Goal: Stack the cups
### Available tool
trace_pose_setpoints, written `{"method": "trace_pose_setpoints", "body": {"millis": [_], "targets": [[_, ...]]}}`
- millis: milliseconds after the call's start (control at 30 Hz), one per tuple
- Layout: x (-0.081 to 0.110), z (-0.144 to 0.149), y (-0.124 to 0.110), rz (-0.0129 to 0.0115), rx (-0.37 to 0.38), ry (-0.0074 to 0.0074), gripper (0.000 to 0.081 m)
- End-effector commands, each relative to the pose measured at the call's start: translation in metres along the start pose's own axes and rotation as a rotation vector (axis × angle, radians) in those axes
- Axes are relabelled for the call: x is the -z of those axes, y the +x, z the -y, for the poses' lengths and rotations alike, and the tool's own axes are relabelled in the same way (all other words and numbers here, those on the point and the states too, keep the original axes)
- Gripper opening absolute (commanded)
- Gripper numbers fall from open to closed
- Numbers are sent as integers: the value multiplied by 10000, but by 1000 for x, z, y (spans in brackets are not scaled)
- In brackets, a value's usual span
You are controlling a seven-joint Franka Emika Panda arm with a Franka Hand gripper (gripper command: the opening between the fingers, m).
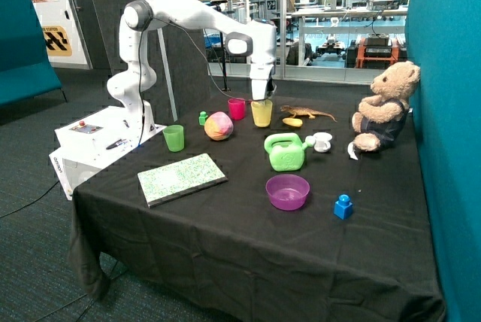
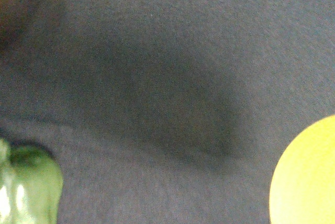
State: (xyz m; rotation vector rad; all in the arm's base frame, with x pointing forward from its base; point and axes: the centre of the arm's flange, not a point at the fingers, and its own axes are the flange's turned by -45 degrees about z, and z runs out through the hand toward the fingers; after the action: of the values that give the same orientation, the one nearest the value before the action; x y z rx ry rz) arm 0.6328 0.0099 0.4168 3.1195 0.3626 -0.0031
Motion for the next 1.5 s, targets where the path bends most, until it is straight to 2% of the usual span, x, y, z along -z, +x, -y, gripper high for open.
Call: {"method": "trace_pose_setpoints", "body": {"millis": [0, 200, 500, 567, 867, 1133, 1467], "targets": [[41, -6, -26, -21, -66, 8, 0], [64, -11, -59, -21, -120, 8, 0], [86, -9, -108, -21, -754, 9, 0], [86, -7, -119, -21, -584, 9, 0], [83, -9, -149, -21, -688, 9, 0], [85, -21, -183, -21, -879, 9, 0], [81, -38, -214, -21, -981, 9, 0]]}}
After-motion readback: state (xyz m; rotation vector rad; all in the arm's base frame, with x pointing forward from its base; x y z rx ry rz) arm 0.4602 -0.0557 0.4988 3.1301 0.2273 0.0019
